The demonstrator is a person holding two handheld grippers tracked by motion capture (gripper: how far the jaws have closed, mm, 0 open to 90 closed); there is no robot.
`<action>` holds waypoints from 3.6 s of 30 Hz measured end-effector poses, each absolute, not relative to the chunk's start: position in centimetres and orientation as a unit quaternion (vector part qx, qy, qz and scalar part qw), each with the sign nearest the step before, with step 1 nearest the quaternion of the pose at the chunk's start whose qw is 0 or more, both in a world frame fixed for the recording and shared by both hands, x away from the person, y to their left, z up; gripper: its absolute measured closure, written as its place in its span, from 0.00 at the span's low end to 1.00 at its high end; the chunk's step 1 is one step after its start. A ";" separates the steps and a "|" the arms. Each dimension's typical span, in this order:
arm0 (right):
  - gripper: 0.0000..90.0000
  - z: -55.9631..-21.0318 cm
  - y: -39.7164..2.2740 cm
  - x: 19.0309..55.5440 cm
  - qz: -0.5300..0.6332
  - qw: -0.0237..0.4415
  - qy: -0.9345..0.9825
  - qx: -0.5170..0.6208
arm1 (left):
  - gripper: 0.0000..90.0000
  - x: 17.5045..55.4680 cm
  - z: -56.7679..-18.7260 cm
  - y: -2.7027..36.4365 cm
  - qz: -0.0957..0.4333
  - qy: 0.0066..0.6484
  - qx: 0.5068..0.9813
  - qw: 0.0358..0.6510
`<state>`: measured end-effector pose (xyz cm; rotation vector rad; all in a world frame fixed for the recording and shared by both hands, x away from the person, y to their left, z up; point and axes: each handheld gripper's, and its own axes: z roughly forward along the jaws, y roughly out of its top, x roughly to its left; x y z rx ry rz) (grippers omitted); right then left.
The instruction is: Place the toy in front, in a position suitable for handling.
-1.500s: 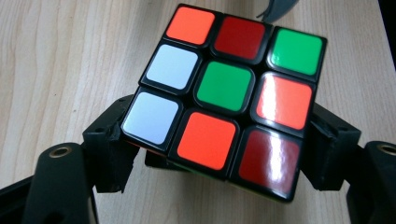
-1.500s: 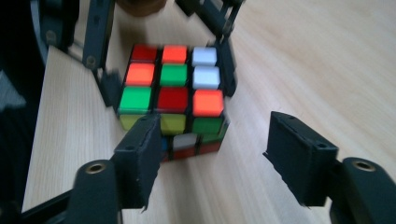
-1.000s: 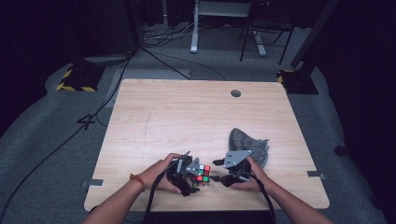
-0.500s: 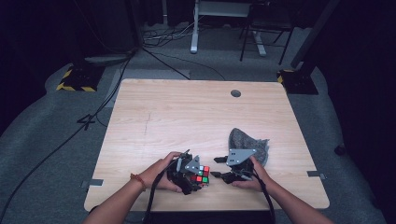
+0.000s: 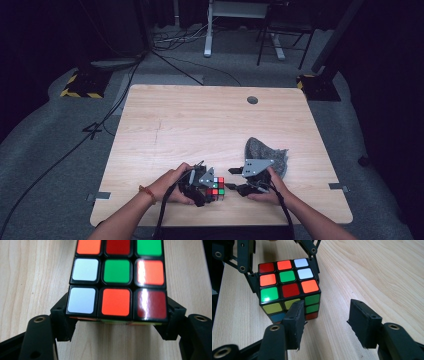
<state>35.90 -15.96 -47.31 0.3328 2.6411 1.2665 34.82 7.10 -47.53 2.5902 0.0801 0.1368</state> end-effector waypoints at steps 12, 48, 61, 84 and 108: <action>0.55 -46.8 -16.3 36.0 0.450 0.080 0.882 0.111 | 0.35 35.2 -48.0 7.2 0.038 0.044 0.951 0.303; 0.56 -46.1 -14.8 35.6 0.431 0.087 0.894 0.081 | 0.36 35.9 -48.7 7.2 0.006 0.033 0.937 0.349; 0.51 -44.2 -10.4 35.4 0.427 0.086 0.898 0.057 | 0.33 35.8 -48.9 8.7 -0.005 0.044 0.941 0.334; 0.42 -44.4 -20.3 37.4 0.417 0.124 0.886 0.160 | 0.18 37.1 -48.8 15.8 0.089 0.190 0.925 0.316; 0.49 -48.6 -27.3 41.5 0.350 0.135 0.882 0.284 | 0.27 36.3 -49.2 12.2 0.069 0.182 0.923 0.333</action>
